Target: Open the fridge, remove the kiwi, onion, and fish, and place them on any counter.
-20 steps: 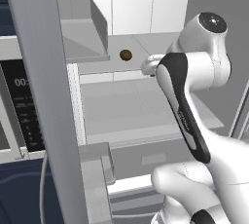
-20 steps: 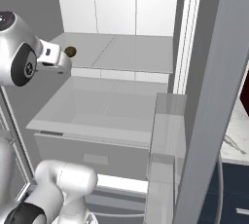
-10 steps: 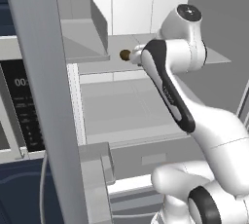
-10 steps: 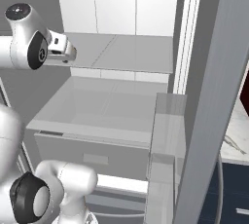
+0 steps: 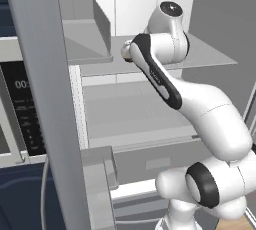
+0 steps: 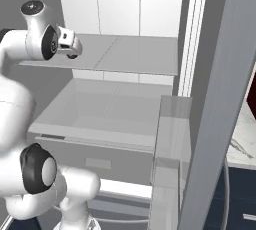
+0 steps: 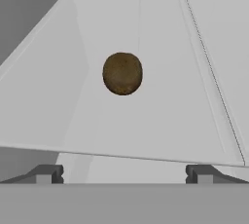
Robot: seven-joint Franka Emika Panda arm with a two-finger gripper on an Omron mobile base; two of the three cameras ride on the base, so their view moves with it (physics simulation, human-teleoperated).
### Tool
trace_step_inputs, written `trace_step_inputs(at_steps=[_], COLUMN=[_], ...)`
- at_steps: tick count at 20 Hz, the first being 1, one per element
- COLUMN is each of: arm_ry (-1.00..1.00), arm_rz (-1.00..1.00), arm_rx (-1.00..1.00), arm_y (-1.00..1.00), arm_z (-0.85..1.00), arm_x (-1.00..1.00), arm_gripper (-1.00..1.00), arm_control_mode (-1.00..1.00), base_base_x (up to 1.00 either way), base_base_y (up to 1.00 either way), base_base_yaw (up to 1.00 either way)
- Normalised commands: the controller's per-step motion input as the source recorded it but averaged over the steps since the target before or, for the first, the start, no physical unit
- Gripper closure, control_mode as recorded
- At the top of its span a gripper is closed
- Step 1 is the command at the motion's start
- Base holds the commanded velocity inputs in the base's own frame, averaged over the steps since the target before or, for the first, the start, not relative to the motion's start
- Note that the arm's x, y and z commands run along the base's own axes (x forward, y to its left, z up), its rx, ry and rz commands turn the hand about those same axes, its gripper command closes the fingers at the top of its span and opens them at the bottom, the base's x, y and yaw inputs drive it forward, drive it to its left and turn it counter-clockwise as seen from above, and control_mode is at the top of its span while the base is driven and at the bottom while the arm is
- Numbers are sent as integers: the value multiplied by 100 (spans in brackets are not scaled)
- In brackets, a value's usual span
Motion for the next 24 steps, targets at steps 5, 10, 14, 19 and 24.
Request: trace_step_inputs(at_steps=[5, 10, 14, 19, 24], arm_ry=[1, 0, 3, 5, 6], arm_rz=[0, 0, 0, 0, 0], arm_rx=[0, 0, 0, 0, 0], arm_y=[9, 19, 3, 0, 6], arm_z=[-21, -24, -14, -7, -12], arm_x=[65, 41, 48, 55, 32], arm_gripper=[-100, -100, -100, -100, -100], arm_control_mode=[-100, -100, -100, -100, -100], base_base_x=[0, 0, 0, 0, 0], base_base_y=[0, 0, 0, 0, 0], base_base_yaw=[0, 0, 0, 0, 0])
